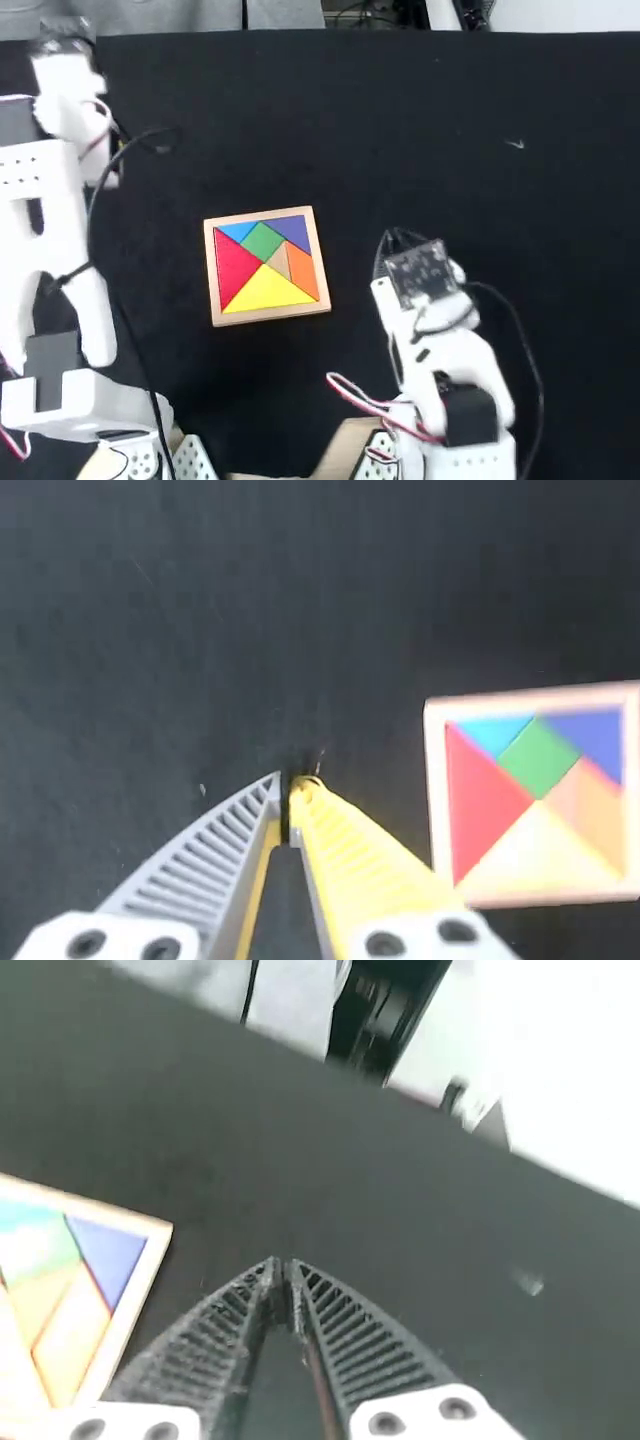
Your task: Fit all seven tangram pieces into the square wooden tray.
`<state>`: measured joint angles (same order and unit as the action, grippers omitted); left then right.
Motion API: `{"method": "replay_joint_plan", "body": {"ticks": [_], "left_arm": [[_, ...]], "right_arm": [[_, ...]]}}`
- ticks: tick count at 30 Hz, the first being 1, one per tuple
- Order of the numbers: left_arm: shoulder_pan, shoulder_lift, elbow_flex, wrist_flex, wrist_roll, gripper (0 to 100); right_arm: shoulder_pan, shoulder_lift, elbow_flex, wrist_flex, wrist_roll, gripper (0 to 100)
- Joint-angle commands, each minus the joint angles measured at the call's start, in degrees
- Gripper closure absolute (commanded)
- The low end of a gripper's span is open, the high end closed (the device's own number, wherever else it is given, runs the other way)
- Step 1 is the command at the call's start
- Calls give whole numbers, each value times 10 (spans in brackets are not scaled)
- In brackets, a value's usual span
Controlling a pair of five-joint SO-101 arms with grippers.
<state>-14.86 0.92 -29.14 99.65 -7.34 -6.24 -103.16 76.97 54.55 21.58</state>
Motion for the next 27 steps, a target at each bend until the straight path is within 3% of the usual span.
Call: {"method": "replay_joint_plan", "body": {"ticks": [1,6,11,17,23,27], "left_arm": [[7,-84,-83,12,41,970],[23,-294,5,11,43,970],[79,-541,203,-16,40,970],[54,-806,558,-163,39,970],[34,-1062,912,-331,-46,970],[13,-1032,1015,-404,-4,970]], "right_arm": [[11,-46,-116,63,4,988],[11,-46,-202,145,4,988],[11,-45,-219,168,4,988],[11,-45,-235,183,5,987],[11,-51,-247,219,6,987],[11,-51,-223,196,6,987]]}}
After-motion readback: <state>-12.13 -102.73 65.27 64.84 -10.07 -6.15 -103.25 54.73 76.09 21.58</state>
